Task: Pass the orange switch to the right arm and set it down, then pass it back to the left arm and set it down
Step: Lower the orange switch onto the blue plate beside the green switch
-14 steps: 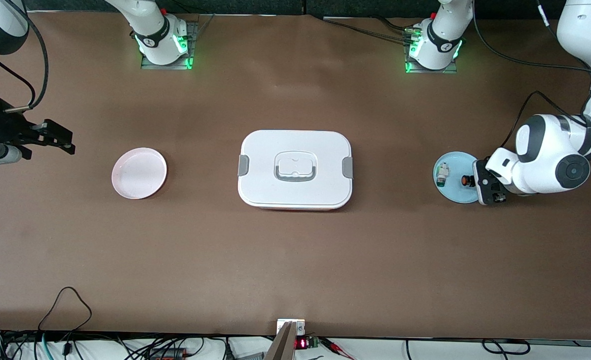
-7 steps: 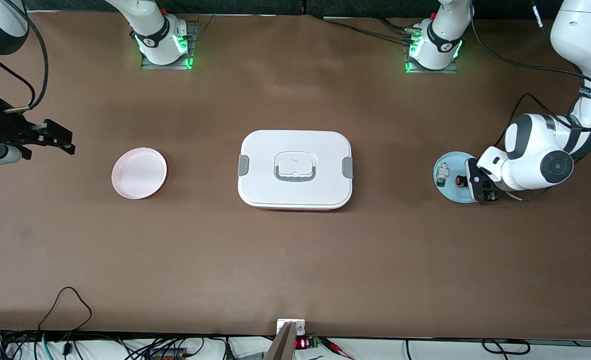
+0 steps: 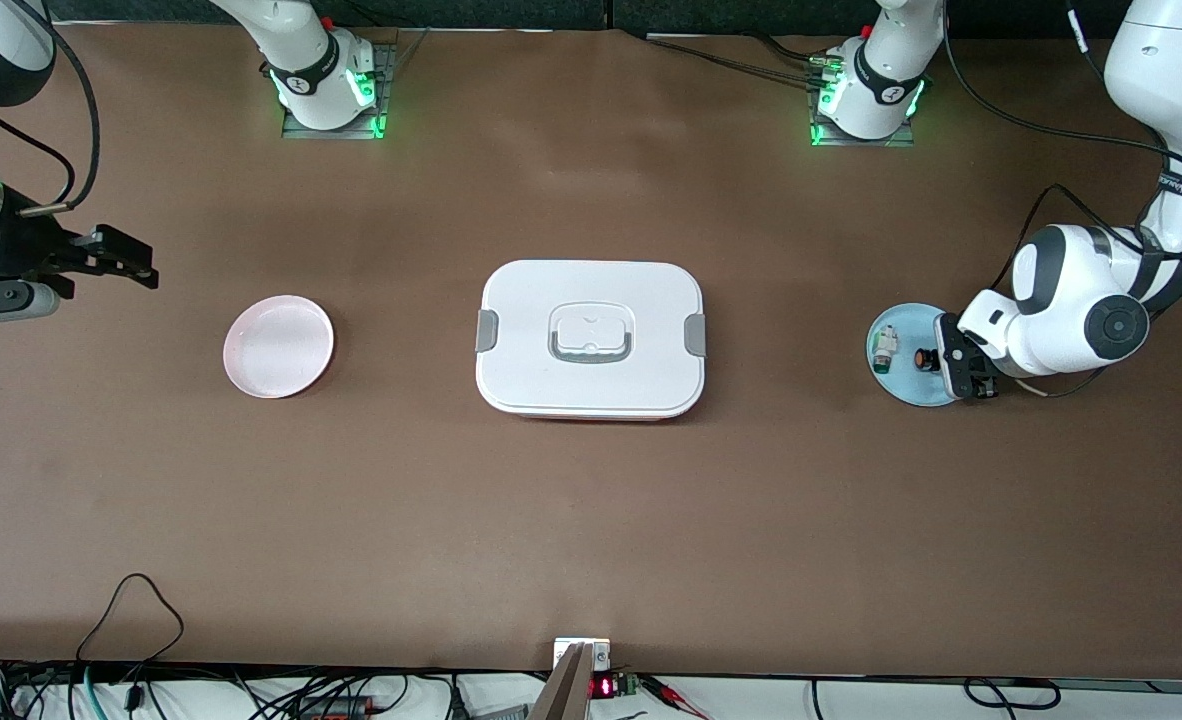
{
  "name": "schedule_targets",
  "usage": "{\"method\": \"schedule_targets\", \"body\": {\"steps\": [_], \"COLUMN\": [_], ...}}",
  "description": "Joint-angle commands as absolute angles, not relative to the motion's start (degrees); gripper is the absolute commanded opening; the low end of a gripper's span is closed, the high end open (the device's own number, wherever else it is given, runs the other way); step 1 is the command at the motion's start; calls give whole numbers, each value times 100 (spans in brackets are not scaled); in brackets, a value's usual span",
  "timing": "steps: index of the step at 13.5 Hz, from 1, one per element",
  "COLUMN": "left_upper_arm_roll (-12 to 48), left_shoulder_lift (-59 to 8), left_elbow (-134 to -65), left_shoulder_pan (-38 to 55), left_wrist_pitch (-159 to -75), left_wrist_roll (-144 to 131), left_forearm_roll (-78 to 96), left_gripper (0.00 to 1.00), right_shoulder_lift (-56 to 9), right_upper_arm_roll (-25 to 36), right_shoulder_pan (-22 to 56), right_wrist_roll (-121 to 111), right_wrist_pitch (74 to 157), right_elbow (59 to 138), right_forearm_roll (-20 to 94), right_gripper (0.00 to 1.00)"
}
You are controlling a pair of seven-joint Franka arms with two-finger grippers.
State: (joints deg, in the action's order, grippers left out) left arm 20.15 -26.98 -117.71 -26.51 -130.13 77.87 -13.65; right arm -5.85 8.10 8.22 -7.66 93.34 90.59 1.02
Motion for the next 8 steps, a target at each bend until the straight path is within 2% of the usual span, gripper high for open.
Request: {"method": "schedule_targets", "body": {"steps": [1,3,4,5,8], "left_upper_arm_roll": [2057,2057,2057,2057,2057], "left_shoulder_lift": [-2725,-2733,-2751,-2760,-2751], "left_elbow": [-11821,-11821,-11821,-11821,-11795], "left_shoulder_pan": [-2760,-2760,-2768,-2795,-2804], "left_wrist_pitch": [-13131,-13131,-13131,-13131,-13122], "left_wrist_roll": [7857,7849,7840,7849,7849], "left_forearm_roll": [-1512,-1512,-1512,-1512,-1512], "left_gripper": [21,41,84,100,100], "right_shoulder_lift": [-483,-510,-510,-510,-510], "right_upper_arm_roll": [800,791,791,791,800], "right_shoulder_pan": [800,809,817,809,809], "right_wrist_roll": [-721,-703,-712,-703,-703], "right_wrist_pitch": [9211,9264,9264,9264,9272], "right_elbow": [9018,9018,9018,9018,9018], "right_forearm_roll": [17,61,70,70,62], "right_gripper": [100,100,100,100,100]}}
